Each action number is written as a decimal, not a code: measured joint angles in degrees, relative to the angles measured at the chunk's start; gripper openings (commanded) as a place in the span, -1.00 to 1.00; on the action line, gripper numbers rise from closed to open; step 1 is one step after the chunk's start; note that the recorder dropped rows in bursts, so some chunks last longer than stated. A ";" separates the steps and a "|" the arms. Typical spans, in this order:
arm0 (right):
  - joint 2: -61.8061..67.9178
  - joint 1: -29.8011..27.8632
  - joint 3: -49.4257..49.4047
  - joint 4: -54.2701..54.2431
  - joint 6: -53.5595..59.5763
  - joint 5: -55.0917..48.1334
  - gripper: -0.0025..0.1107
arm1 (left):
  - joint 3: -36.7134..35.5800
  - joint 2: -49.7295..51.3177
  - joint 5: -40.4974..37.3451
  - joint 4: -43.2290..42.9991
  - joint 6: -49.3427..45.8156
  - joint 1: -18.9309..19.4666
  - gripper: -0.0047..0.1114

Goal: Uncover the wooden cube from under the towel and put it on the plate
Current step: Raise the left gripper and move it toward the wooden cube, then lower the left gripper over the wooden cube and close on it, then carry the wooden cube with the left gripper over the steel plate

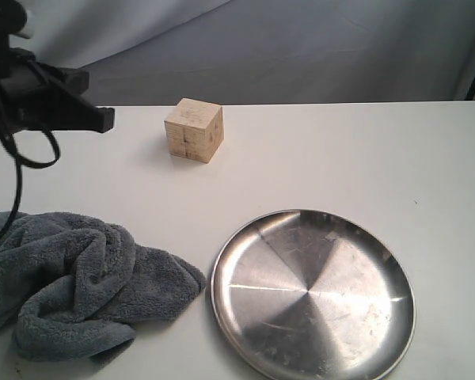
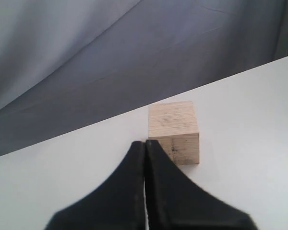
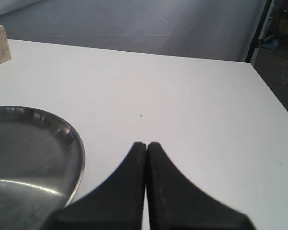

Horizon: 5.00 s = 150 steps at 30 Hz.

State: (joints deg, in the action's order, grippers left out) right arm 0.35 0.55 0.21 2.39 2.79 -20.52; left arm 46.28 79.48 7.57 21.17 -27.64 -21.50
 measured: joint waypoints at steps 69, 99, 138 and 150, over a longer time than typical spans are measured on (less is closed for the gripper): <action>0.00 0.00 0.00 0.00 0.00 0.00 -0.96 | 73.61 61.74 -38.78 -21.57 16.29 -0.25 0.87; 0.00 0.00 0.00 0.00 0.00 0.00 -0.96 | 73.74 65.22 -36.61 -20.15 15.00 -0.25 0.85; 0.00 0.00 0.00 0.00 0.00 0.00 -0.96 | 52.77 43.56 -48.37 -22.68 13.99 -6.09 -0.92; 0.00 0.00 0.00 0.00 0.00 0.00 -0.96 | 33.98 24.48 -45.92 -23.06 12.48 -13.32 -0.92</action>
State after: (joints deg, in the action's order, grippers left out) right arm 0.35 0.55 0.21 2.39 2.79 -20.52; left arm 80.26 103.96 -38.36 -1.90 -15.16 -34.81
